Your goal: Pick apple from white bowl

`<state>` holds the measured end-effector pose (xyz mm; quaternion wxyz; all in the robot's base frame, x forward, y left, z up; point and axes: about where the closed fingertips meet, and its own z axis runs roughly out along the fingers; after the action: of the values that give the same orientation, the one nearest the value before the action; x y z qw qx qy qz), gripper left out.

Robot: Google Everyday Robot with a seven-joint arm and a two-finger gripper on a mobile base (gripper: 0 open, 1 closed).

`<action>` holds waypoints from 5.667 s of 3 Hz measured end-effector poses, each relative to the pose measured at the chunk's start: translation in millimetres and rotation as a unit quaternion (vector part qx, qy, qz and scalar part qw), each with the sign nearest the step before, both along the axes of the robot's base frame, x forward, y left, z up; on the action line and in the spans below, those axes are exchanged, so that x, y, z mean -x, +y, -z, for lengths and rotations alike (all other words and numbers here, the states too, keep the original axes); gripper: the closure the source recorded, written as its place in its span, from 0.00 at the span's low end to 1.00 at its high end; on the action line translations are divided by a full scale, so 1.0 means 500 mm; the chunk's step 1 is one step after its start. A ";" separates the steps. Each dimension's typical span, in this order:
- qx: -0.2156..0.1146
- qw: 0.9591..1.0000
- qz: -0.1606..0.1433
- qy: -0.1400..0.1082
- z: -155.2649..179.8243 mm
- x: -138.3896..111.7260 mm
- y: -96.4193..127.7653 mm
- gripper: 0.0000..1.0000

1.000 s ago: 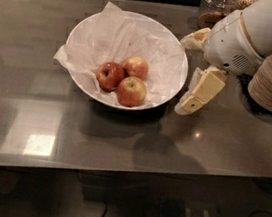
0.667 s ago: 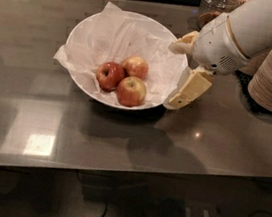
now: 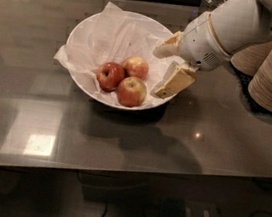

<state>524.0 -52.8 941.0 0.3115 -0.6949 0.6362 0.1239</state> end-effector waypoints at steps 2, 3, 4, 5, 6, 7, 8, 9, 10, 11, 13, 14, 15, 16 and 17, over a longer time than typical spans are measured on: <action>-0.001 1.000 -0.021 0.006 0.021 -0.029 0.038 0.37; 0.001 0.999 -0.028 0.021 0.050 -0.040 0.053 0.39; 0.002 0.999 -0.030 0.036 0.079 -0.052 0.061 0.39; 0.010 0.998 -0.034 0.055 0.114 -0.056 0.074 0.42; 0.019 0.997 -0.037 0.068 0.141 -0.059 0.086 0.49; 0.023 0.996 -0.039 0.076 0.153 -0.059 0.094 0.53; 0.024 0.996 -0.040 0.080 0.154 -0.059 0.097 0.56; 0.025 0.995 -0.039 0.083 0.153 -0.059 0.098 0.54; 0.025 0.995 -0.038 0.087 0.155 -0.060 0.096 0.51; 0.023 0.995 -0.035 0.091 0.161 -0.061 0.093 0.60; -0.023 0.995 -0.022 0.092 0.136 -0.070 0.062 1.00; -0.079 0.994 -0.006 0.080 0.089 -0.084 0.021 1.00; -0.115 0.991 0.005 0.065 0.043 -0.096 -0.011 1.00; -0.129 0.991 0.009 0.045 -0.007 -0.106 -0.031 1.00; -0.125 0.992 0.007 0.002 -0.091 -0.128 -0.046 1.00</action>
Offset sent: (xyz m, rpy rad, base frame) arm 0.0253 0.0261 -0.0213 0.0052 0.0301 0.0580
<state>587.8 -75.5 986.5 0.3957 -0.6461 0.6208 0.2014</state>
